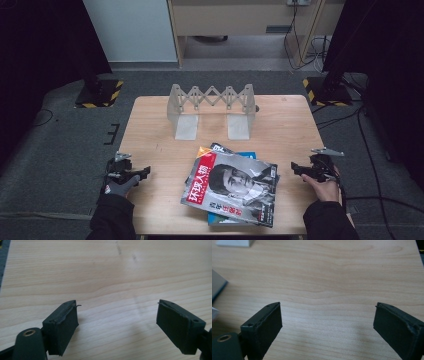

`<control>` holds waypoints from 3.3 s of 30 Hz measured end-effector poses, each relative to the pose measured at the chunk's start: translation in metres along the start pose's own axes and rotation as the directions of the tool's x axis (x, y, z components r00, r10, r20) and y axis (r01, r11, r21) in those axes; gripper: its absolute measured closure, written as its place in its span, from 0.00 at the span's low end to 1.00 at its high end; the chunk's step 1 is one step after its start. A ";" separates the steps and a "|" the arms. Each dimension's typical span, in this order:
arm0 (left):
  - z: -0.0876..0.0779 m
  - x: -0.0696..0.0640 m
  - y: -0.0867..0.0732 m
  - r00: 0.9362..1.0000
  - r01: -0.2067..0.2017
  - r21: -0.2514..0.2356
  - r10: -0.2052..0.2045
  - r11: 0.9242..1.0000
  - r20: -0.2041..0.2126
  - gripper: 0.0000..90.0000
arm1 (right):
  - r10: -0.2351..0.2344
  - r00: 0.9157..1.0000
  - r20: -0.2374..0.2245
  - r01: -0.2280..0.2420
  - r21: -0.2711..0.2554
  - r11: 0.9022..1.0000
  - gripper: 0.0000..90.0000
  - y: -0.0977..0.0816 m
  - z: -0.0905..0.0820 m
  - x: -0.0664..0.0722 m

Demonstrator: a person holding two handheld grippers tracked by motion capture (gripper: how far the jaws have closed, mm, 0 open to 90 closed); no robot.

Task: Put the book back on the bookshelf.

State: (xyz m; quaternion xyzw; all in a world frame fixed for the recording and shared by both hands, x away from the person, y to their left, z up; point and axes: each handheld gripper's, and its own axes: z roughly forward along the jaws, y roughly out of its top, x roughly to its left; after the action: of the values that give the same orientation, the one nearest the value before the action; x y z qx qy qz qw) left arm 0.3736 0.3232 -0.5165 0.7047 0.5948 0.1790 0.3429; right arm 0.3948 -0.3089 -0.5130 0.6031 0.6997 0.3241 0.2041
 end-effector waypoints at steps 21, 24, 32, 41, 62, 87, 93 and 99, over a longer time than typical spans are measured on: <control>-0.039 -0.047 0.009 0.989 -0.006 -0.119 0.023 0.993 0.144 0.22 | -0.010 0.993 -0.117 -0.004 -0.116 0.993 0.10 0.015 -0.044 0.037; -0.042 -0.056 0.009 0.986 -0.018 -0.121 0.038 0.993 0.161 0.22 | -0.028 0.992 -0.125 0.012 -0.125 0.992 0.10 0.016 -0.047 0.043; -0.048 -0.080 0.005 0.971 -0.036 -0.111 0.061 0.993 0.231 0.22 | -0.041 0.985 -0.168 0.018 -0.136 0.991 0.09 0.016 -0.055 0.059; -0.050 -0.100 -0.004 0.957 -0.062 -0.085 0.084 0.994 0.279 0.23 | -0.064 0.977 -0.202 0.040 -0.118 0.992 0.08 0.008 -0.057 0.077; -0.046 -0.135 -0.022 0.922 -0.097 0.006 0.088 0.995 0.378 0.26 | -0.137 0.959 -0.250 0.121 -0.079 0.990 0.07 -0.012 -0.050 0.109; -0.023 -0.153 -0.027 0.874 -0.084 0.108 0.021 0.991 0.486 0.31 | -0.192 0.945 -0.265 0.190 -0.033 0.981 0.07 -0.020 -0.037 0.119; -0.018 -0.154 -0.027 0.856 -0.076 0.123 0.001 0.989 0.517 0.31 | -0.190 0.943 -0.273 0.190 -0.025 0.981 0.07 -0.021 -0.035 0.120; -0.021 -0.153 -0.026 0.847 -0.068 0.127 -0.010 0.990 0.532 0.42 | -0.182 0.942 -0.281 0.182 -0.028 0.983 0.07 -0.022 -0.033 0.120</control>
State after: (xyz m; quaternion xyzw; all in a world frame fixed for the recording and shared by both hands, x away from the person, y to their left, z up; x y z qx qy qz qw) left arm 0.3065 0.1830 -0.4964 0.7579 0.4772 -0.0601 0.4407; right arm 0.3341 -0.2002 -0.4923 0.4834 0.7741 0.3870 0.1316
